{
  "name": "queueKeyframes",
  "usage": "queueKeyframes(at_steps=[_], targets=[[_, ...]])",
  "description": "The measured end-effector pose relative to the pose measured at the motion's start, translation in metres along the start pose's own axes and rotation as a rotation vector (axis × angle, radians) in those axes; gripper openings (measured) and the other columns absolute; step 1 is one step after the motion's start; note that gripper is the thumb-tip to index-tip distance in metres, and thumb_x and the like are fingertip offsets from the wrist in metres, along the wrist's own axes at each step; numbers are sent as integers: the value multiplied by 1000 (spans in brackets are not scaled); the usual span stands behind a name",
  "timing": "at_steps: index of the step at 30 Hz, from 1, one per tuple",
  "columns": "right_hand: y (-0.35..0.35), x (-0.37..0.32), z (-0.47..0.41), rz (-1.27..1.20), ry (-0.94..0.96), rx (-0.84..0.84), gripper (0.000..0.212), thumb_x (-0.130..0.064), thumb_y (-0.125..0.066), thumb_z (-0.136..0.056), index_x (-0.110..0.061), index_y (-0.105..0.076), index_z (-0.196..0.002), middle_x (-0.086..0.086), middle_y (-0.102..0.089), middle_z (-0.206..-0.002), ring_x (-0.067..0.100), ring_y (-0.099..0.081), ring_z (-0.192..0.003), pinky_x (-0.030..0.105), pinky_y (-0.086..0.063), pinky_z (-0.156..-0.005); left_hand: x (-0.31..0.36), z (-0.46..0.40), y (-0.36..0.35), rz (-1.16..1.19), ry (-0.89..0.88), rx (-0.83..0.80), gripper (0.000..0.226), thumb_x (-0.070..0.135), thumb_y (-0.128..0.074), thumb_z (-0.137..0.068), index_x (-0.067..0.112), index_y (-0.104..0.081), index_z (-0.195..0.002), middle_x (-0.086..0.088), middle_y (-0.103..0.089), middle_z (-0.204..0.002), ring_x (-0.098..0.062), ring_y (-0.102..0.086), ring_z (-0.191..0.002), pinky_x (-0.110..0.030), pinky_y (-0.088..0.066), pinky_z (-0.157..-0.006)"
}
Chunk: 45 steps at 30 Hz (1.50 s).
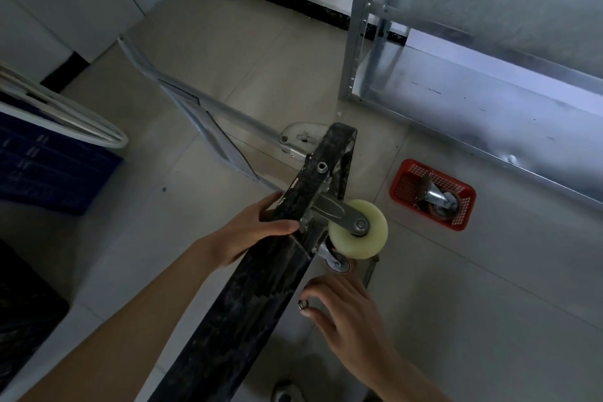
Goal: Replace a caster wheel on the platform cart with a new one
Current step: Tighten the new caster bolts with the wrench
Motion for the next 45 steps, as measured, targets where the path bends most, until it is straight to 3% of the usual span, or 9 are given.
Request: queueKeyframes(at_steps=[3,12,18,22,26,29,36,40,45], targets=[[1,7,6,-6,58,16,8,-39,-61,-100,-33,-60,-105,-21,-59,-111,1,-57,-104,26,-45,-92,-3,-1,0,24,-20,22,103,40,-85,-72,33,-26,-156,6,-70,-123,-22,-70,-110,-35,-57,-90],[-1,46,-23,119,329,177,13,-41,-62,-99,-31,-65,-107,-18,-59,-114,3,-59,-105,23,-45,-94,11,-7,5,-297,-218,85,115,44,-89,-70,36,-15,-158,14,-62,-125,2,-67,-105,-13,-51,-84],[-10,45,-31,179,551,330,14,-39,-65,-98,-28,-72,-102,-14,-64,-109,5,-62,-104,23,-43,-96,2,-3,4,-322,-341,149,97,33,-77,-78,42,-19,-155,20,-69,-114,2,-68,-102,-13,-52,-81],[-15,59,-30,240,645,508,21,-37,-59,-102,-26,-76,-95,-12,-68,-108,6,-64,-105,24,-44,-99,-4,-1,3,-353,-384,179,93,55,-75,-76,49,-21,-151,20,-56,-126,8,-65,-100,-9,-50,-80],[-19,68,-24,291,698,606,27,-34,-55,-104,-23,-77,-92,-8,-71,-104,7,-66,-99,24,-44,-103,-9,-1,3,-313,-387,179,110,74,-79,-56,50,-28,-150,13,-58,-133,-8,-67,-111,-28,-54,-94],[-21,75,-23,345,701,648,18,-32,-62,-100,-21,-76,-97,-8,-71,-107,8,-65,-101,25,-43,-105,-8,1,-1,-268,-405,147,84,57,-78,-70,47,-40,-144,3,-62,-134,-20,-67,-115,-38,-54,-97],[-29,83,-21,355,670,746,14,-28,-62,-99,-21,-74,-98,-9,-69,-108,8,-62,-107,30,-33,-116,-8,7,-7,-374,-460,76,76,53,-70,-76,34,-42,-144,5,-67,-129,-20,-64,-119,-31,-53,-93],[-38,81,-18,344,719,775,10,-22,-68,-97,-17,-75,-94,-5,-69,-104,11,-64,-105,34,-41,-110,-6,9,-3,-435,-496,100,88,53,-72,-73,34,-36,-150,6,-60,-136,-11,-64,-117,-27,-54,-91],[-53,72,-26,410,753,664,9,-30,-71,-96,-23,-76,-94,-7,-71,-102,11,-68,-100,29,-53,-90,-4,6,5,-471,-531,54,94,60,-74,-67,40,-32,-150,11,-55,-138,-3,-63,-115,-22,-53,-91]])
Point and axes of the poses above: each hand's wrist, its own z-axis away from the middle knuckle, its own y-axis out of the back of the hand, x = y × z, the point moved 2 cm from there along -z, towards the middle knuckle
